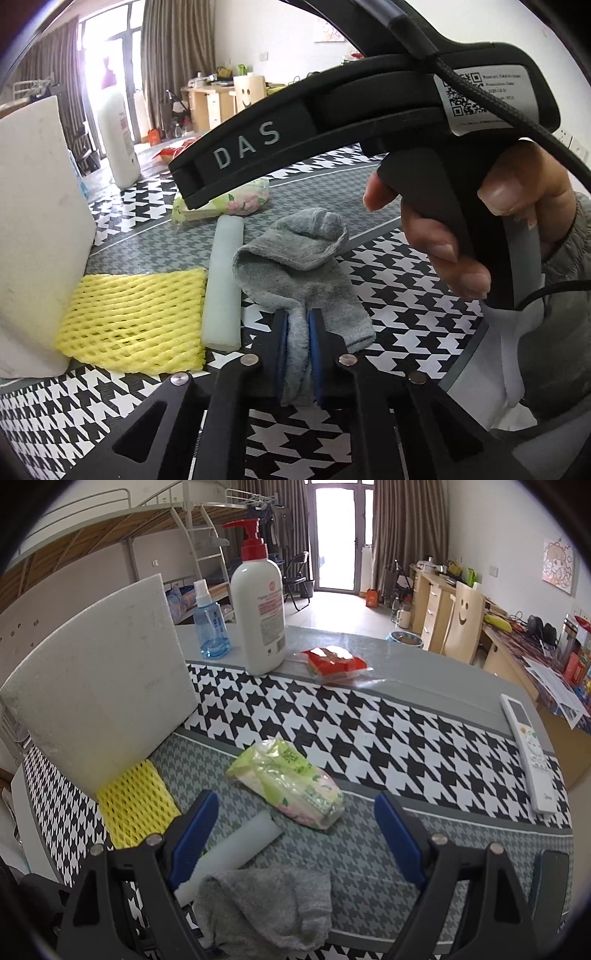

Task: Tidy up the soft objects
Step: 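Close the right tool on the green wet-wipe pack while the left tool holds the sock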

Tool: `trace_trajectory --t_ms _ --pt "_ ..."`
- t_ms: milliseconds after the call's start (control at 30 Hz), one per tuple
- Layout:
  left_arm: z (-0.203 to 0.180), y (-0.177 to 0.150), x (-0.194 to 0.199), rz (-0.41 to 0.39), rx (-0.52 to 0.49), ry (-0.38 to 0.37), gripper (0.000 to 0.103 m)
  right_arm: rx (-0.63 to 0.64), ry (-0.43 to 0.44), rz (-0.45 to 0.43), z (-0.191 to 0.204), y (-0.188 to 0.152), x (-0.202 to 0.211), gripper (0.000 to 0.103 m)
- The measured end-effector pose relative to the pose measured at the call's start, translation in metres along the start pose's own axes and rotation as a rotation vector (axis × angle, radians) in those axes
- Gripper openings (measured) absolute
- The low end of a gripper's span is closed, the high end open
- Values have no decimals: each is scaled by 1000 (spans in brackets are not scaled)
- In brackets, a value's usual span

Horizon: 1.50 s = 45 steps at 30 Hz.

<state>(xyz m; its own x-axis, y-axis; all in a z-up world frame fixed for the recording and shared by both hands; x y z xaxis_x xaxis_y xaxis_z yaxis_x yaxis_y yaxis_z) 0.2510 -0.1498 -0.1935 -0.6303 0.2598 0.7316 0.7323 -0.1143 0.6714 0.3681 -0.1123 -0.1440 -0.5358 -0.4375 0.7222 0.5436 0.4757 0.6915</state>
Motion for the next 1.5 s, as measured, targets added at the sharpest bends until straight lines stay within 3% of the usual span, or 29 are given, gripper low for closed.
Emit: trace_trajectory --t_ms 600,1100,1300,1333,1367,1500 --pt "12 -18 50 -44 31 -23 10 29 38 32 10 4 -20 89" --pt "50 -31 95 -96 119 54 10 27 15 69 4 -3 -34 58" --pt "65 -32 107 -114 158 87 10 39 -4 90 4 -5 -41 56" --pt "68 -31 110 -120 167 91 10 42 -9 91 5 -6 -42 53" --pt "70 -31 112 -126 175 97 10 45 -12 90 5 -6 -42 44" --pt "77 -28 116 -136 202 113 10 44 -14 92 7 -7 -41 39"
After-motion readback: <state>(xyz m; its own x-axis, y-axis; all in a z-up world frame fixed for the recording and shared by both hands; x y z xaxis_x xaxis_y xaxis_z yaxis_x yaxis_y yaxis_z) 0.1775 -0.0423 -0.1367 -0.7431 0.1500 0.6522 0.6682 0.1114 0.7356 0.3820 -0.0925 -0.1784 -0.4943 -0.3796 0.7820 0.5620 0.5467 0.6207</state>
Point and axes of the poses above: each gripper's, at about its wrist camera, not at the fingertips, and x roughly against the way its jaws point, z to its left, y to its top, the point moved 7 cm from there along -x, roughly the way its jaws point, and after that the axes turned 5 degrees about x, right-handed, at the moved point
